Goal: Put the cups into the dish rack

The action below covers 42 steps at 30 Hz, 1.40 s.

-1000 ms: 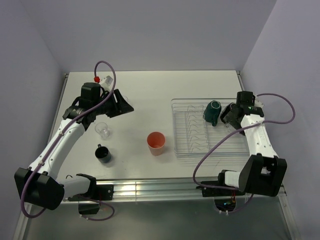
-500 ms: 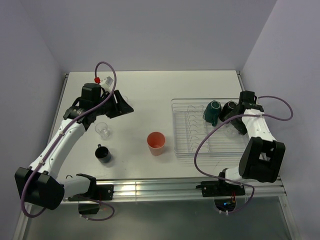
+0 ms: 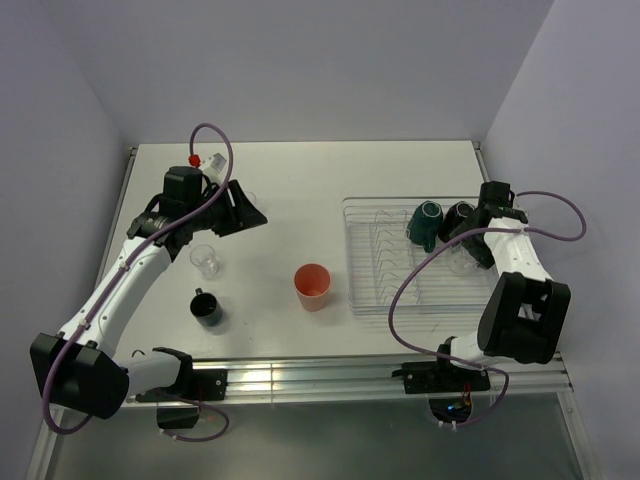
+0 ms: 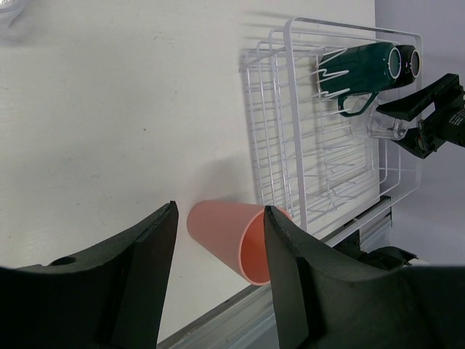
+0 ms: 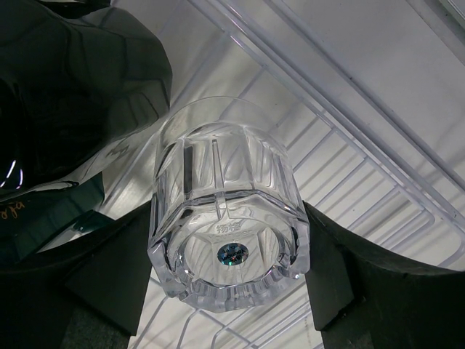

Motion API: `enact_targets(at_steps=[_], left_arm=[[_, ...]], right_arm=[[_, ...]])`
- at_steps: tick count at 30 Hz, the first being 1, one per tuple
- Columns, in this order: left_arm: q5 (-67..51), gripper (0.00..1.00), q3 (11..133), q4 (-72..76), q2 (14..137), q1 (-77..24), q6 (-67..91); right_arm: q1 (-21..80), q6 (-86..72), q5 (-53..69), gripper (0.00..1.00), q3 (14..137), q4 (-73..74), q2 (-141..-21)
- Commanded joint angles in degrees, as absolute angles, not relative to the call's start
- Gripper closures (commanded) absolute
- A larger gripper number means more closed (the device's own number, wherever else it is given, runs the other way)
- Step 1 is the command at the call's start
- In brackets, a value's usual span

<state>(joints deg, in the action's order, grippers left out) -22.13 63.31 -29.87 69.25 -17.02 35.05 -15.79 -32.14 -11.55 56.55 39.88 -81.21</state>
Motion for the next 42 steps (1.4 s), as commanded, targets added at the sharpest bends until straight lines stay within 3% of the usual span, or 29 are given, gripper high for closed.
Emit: enact_targets(at_steps=[1, 4, 5, 6, 28, 37, 42], left_arm=[[-21.4, 0.44, 63.8, -28.7, 69.5, -17.1, 34.2], [-21.3, 0.44, 63.9, -28.6, 69.6, -17.1, 34.3], [-21.3, 0.44, 63.9, -28.6, 69.6, -17.1, 34.3], [-21.3, 0.44, 63.9, -28.7, 69.6, -17.1, 34.3], [-19.4, 0.43, 64.9, -30.6, 70.2, -17.1, 33.8], [-15.0, 0.43, 65.7, -34.3, 70.0, -17.3, 33.2], [-7.1, 0.42, 67.1, -38.5, 70.1, -27.2, 31.7]], right_arm=[[-16.2, -32.1, -11.8, 0.44, 56.1, 38.3, -79.3], [-16.2, -31.6, -11.2, 0.26, 56.5, 39.1, -78.0], [-16.2, -31.6, -11.0, 0.05, 56.6, 39.3, -77.7], [-16.1, -31.4, -10.8, 0.00, 56.7, 39.4, -76.8], [-15.7, -31.2, -8.7, 0.00, 57.0, 42.9, -65.3], [-13.1, -30.7, -0.5, 0.00, 58.2, 41.8, -52.6], [-10.0, -30.4, 7.0, 0.00, 59.7, 38.1, -47.9]])
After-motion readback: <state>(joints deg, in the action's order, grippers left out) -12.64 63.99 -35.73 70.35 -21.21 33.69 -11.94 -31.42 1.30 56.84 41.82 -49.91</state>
